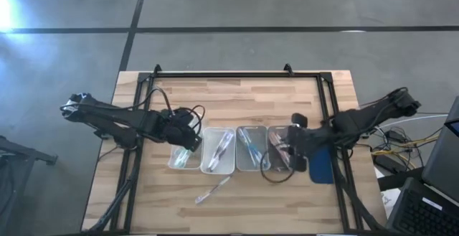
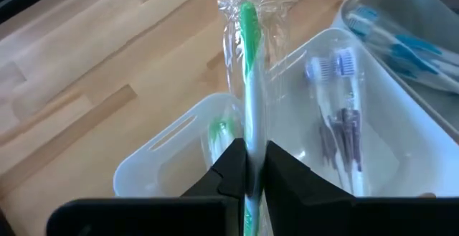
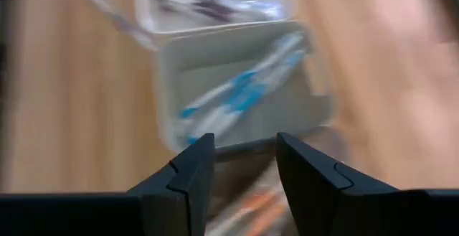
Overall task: Pick & Place Toothbrushes
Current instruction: Put the green toothbrush into the transparent bin
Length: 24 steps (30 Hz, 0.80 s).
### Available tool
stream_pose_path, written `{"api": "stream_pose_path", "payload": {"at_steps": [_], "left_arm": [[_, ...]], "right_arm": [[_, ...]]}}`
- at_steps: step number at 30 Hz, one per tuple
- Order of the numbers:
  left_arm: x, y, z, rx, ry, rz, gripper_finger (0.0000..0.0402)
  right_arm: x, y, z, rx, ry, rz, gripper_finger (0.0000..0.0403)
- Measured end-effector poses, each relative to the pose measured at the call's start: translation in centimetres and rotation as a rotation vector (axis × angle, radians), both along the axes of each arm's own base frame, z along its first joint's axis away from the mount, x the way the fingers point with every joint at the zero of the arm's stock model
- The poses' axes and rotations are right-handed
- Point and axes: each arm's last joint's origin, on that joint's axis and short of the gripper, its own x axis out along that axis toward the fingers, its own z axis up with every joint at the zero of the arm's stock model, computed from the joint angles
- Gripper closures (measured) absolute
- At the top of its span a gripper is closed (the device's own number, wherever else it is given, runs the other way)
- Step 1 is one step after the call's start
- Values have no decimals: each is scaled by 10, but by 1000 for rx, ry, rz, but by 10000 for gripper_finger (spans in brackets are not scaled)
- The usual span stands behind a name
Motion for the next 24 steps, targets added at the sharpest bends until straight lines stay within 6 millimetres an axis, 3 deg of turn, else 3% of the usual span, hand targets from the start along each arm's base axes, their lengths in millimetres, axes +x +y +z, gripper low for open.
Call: {"api": "stream_pose_path", "payload": {"at_steps": [4, 12, 18, 24], "left_arm": [[-2, 0, -1, -10, 16, 12, 371], [-5, 0, -20, -69, 79, 29, 371], [-9, 1, -39, -93, 126, 60, 371], [-5, 7, -43, -128, 116, 73, 371]], "right_arm": [[-13, -16, -1, 152, -35, 21, 269], [-37, -38, -11, 143, -70, -68, 292], [-45, -43, -16, 142, -77, -82, 306], [-46, -43, -16, 141, -81, -84, 316]]}}
